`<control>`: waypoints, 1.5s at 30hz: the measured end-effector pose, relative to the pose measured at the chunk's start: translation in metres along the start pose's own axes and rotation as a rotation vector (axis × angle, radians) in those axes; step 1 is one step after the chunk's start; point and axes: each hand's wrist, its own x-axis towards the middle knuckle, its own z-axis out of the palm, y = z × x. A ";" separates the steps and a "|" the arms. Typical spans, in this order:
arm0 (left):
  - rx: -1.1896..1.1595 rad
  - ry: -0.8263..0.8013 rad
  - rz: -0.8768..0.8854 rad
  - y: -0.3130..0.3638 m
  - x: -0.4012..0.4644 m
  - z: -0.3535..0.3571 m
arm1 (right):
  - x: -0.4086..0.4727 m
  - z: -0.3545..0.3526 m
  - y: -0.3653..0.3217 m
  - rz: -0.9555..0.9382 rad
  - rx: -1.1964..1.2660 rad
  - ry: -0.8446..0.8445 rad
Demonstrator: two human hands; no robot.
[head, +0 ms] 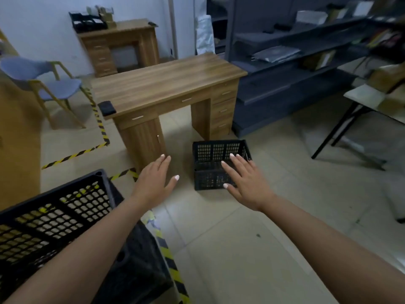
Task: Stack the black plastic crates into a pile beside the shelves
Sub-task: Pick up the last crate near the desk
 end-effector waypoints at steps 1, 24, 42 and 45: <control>0.012 -0.003 0.017 0.005 0.009 0.002 | 0.002 0.001 0.008 0.003 0.006 -0.003; 0.092 -0.193 0.086 0.026 0.394 0.101 | 0.247 0.058 0.265 0.140 0.023 -0.199; 0.074 -0.341 -0.198 -0.001 0.627 0.251 | 0.469 0.211 0.471 0.204 0.197 -0.383; 0.042 -0.378 -0.236 -0.023 0.644 0.309 | 0.482 0.272 0.480 0.262 0.227 -0.405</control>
